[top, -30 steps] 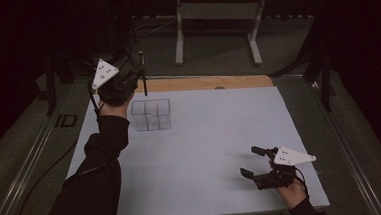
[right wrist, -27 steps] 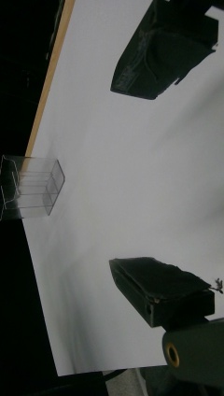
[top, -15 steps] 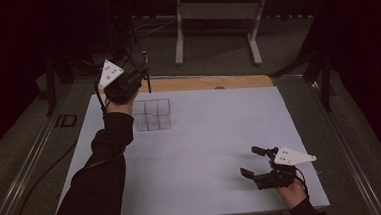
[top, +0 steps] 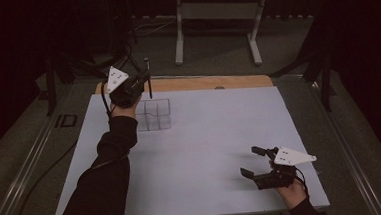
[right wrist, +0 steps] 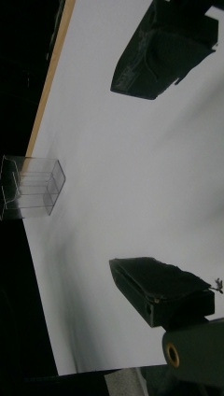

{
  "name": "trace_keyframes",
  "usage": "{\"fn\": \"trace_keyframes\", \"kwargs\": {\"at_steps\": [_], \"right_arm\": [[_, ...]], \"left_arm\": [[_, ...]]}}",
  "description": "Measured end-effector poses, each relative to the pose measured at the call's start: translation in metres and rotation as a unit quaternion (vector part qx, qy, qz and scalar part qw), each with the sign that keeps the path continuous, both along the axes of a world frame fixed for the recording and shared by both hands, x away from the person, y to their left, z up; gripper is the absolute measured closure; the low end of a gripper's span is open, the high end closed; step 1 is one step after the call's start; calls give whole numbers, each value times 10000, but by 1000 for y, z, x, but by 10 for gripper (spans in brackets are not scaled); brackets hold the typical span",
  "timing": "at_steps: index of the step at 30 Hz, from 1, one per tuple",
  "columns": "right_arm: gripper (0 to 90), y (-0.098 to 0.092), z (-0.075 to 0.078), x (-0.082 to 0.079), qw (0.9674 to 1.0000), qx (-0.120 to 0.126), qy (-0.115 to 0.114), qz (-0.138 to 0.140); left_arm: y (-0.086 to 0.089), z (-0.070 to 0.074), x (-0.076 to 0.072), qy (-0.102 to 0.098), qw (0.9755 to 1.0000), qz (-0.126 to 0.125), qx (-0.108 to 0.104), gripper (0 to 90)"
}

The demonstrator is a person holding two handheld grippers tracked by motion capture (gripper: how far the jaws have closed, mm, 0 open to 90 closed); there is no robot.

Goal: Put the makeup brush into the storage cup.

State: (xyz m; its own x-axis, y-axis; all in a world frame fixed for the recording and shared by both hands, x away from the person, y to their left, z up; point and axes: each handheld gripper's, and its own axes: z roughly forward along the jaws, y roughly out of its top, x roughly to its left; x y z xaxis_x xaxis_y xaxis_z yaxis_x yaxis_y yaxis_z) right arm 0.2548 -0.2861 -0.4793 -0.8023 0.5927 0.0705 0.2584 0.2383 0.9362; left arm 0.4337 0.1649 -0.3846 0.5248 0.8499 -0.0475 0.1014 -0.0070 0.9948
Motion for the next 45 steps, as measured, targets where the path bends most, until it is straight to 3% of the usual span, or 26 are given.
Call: {"fn": "trace_keyframes", "kwargs": {"at_steps": [7,11,18,25,30,37,45], "right_arm": [[130,0,0,0,10000,0,-5,4],[129,0,0,0,10000,2,3,3],[129,0,0,0,10000,-6,-7,3],[130,0,0,0,10000,-18,-9,5],[130,0,0,0,10000,-23,-5,6],[129,1,0,0,10000,-28,1,-2],[130,0,0,0,10000,-28,3,-11]], "left_arm": [[3,-12,1,285,9995,99,-33,851],[2,-15,2,582,9981,178,-20,851],[1,-23,2,613,9978,211,101,851],[-2,-36,0,765,9965,252,216,851],[-2,-43,0,857,9959,225,199,850],[-4,-50,1,1091,9934,160,310,850],[-8,-58,4,1411,9889,173,425,850]]}}
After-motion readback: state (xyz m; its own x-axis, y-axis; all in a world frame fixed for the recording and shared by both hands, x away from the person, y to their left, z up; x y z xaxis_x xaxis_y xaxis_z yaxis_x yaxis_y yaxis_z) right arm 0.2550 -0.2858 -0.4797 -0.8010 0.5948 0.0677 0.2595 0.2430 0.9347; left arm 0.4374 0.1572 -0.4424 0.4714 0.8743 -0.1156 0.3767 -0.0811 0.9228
